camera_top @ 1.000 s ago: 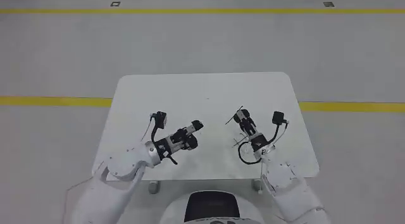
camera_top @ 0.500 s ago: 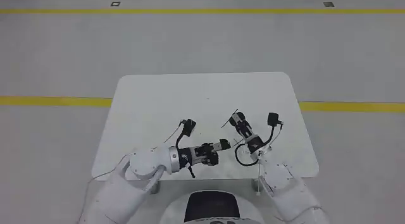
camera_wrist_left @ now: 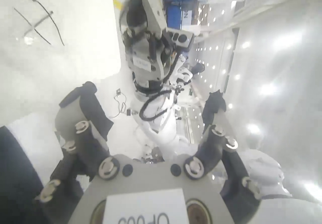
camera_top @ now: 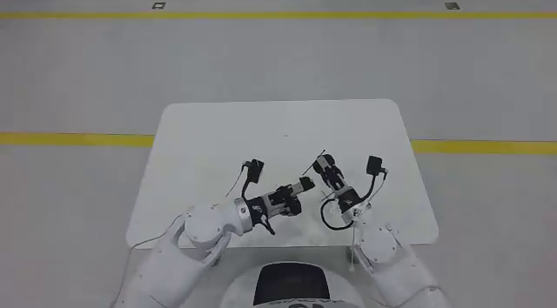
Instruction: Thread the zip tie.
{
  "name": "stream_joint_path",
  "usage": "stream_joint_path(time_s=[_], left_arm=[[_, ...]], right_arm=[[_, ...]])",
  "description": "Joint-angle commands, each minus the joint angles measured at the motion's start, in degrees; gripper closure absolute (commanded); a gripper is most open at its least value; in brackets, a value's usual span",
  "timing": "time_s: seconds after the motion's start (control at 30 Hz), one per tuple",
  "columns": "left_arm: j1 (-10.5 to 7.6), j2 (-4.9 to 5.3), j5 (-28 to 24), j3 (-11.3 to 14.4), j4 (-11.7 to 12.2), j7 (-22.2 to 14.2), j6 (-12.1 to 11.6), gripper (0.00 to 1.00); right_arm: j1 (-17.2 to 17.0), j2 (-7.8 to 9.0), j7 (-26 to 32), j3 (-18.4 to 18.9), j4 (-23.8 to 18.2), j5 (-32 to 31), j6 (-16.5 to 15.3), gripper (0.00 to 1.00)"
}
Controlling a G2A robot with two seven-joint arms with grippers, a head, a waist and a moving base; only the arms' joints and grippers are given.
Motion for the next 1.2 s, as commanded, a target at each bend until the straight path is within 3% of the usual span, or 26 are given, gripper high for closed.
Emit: stream_joint_path(time_s=[0.0, 0.17, 0.23, 0.37, 0.6, 0.87, 1.17], left_arm=[[-0.04, 0.02, 0.1, 0.0, 0.0, -0.2, -0.1, 0.0], [-0.02, 0.01, 0.1, 0.0, 0.0, 0.1, 0.0, 0.0], [-0.12, -0.06, -0.1, 0.3, 0.2, 2.1, 0.8, 0.0], [0.05, -0.24, -0.9, 0.9, 0.3, 5.0, 0.0, 0.0], [-0.15, -0.22, -0.4, 1.1, 0.4, 5.0, 0.2, 0.0], [-0.6, -0.77, -3.6, 2.1, 1.7, 10.7, -0.8, 0.0], [-1.05, -0.79, -5.1, 2.2, 2.5, 10.0, -1.8, 0.0]], right_arm=[[0.0, 0.01, 0.0, 0.0, 0.0, -0.1, 0.0, 1.0], [0.1, 0.0, 0.0, 0.0, -0.1, -0.1, 0.2, 1.0], [0.2, -0.08, -0.1, -0.3, -0.2, -0.4, 0.5, 1.0], [0.1, -0.31, -0.7, -1.4, -0.3, 0.0, 0.0, 1.0], [0.1, -0.31, -0.7, -1.4, -0.3, 0.0, 0.0, 1.0], [-0.6, -0.39, -0.7, -2.1, -1.4, -0.5, 0.0, 1.0], [-0.9, -0.28, -0.5, -2.0, -1.9, -0.3, 0.0, 1.0]])
